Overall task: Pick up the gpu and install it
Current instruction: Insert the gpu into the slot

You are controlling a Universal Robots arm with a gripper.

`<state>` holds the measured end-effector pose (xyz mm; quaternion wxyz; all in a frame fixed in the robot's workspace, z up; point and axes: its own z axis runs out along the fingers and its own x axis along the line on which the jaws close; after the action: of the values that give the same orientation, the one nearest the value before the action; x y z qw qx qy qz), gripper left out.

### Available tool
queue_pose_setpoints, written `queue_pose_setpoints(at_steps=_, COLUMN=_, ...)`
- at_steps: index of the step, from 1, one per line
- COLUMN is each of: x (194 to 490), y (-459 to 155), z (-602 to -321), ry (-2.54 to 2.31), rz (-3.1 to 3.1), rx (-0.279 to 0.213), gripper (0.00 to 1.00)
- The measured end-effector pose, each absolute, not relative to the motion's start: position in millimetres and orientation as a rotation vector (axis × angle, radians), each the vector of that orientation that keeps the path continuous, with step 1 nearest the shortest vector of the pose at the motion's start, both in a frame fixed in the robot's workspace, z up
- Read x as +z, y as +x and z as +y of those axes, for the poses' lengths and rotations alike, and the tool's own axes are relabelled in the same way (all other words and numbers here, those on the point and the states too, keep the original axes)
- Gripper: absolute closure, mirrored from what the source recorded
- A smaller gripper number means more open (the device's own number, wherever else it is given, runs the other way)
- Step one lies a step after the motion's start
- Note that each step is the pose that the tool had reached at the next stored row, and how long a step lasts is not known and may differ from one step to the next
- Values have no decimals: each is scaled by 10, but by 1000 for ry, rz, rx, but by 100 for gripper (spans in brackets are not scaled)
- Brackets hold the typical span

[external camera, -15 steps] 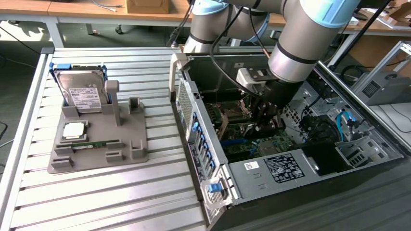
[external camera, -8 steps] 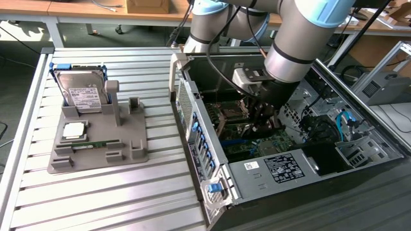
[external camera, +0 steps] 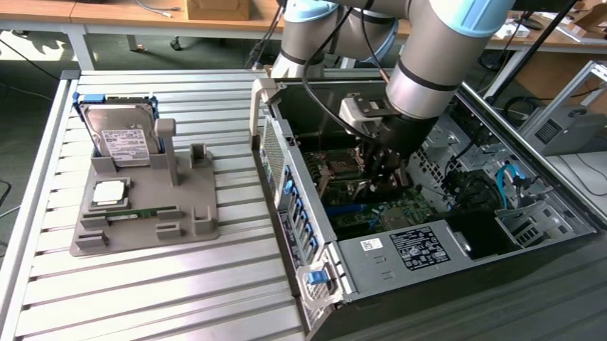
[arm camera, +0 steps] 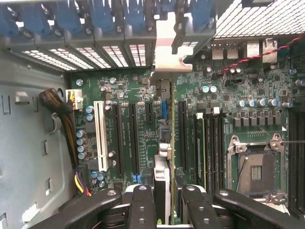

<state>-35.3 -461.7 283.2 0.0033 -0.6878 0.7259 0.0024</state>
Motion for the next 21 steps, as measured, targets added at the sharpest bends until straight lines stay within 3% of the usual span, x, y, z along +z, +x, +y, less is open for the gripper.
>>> queue_pose_setpoints(at_steps=21, x=2830, y=-417, z=-4610, ry=-2156, rz=2275, rx=8, gripper=73)
